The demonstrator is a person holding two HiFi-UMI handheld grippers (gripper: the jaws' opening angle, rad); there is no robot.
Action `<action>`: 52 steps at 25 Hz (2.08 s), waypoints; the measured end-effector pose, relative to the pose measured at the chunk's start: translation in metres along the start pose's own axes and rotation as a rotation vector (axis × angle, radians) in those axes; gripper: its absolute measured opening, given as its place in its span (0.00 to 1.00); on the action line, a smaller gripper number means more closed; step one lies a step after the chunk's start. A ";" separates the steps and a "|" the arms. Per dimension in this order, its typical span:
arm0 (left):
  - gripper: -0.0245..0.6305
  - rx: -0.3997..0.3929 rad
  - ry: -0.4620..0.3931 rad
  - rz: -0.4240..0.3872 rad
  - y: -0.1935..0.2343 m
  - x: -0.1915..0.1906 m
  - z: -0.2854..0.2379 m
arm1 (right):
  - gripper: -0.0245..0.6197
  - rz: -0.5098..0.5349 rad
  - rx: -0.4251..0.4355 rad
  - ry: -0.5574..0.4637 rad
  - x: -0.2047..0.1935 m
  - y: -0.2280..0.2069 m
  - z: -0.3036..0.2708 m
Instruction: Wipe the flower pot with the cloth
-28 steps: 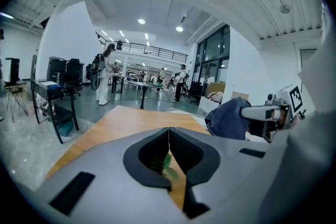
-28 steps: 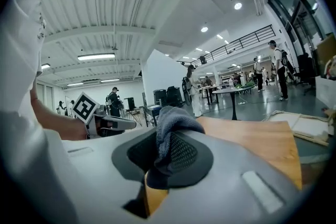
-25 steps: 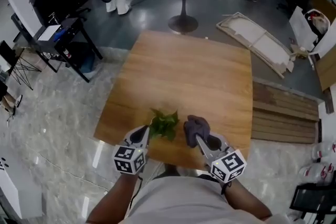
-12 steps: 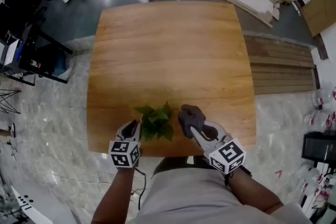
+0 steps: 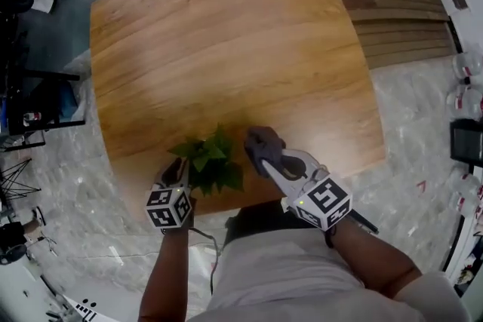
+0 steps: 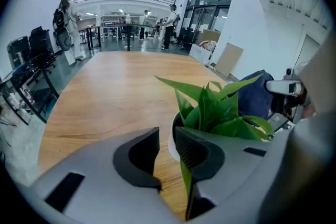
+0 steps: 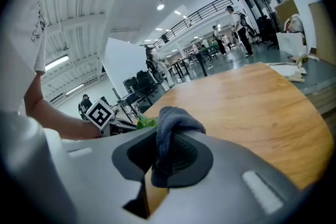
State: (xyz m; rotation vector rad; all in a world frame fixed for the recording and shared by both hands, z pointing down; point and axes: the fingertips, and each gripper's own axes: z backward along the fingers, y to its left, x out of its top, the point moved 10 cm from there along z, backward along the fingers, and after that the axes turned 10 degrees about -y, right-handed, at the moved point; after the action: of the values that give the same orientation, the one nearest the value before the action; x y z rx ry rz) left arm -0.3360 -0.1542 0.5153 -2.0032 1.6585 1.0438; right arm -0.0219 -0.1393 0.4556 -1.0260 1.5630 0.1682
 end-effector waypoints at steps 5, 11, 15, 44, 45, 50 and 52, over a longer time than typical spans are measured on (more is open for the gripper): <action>0.16 -0.040 0.054 -0.012 -0.007 -0.007 -0.015 | 0.10 -0.060 -0.012 0.010 -0.023 -0.002 -0.007; 0.08 -0.024 0.042 0.010 -0.015 -0.007 -0.035 | 0.10 -0.079 0.019 0.035 -0.028 -0.018 -0.017; 0.07 -0.006 0.005 0.060 -0.015 -0.011 -0.035 | 0.09 -0.066 0.053 0.077 -0.031 -0.016 -0.029; 0.07 -0.023 -0.176 0.803 0.034 -0.102 -0.022 | 0.09 -0.063 0.195 0.143 -0.086 0.013 -0.135; 0.07 -0.026 -0.175 0.814 0.035 -0.105 -0.022 | 0.09 -0.081 0.149 0.156 -0.093 0.002 -0.135; 0.07 -0.035 -0.162 0.957 0.030 -0.112 -0.022 | 0.09 -0.060 0.172 0.163 -0.085 0.017 -0.137; 0.07 -0.029 -0.161 1.044 0.030 -0.117 -0.023 | 0.09 -0.013 0.301 0.147 -0.073 0.052 -0.137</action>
State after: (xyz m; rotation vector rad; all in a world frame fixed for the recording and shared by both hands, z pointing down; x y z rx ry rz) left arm -0.3629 -0.0956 0.6196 -0.9188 2.6324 1.4569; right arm -0.1636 -0.1558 0.5364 -0.8254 1.6538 -0.1513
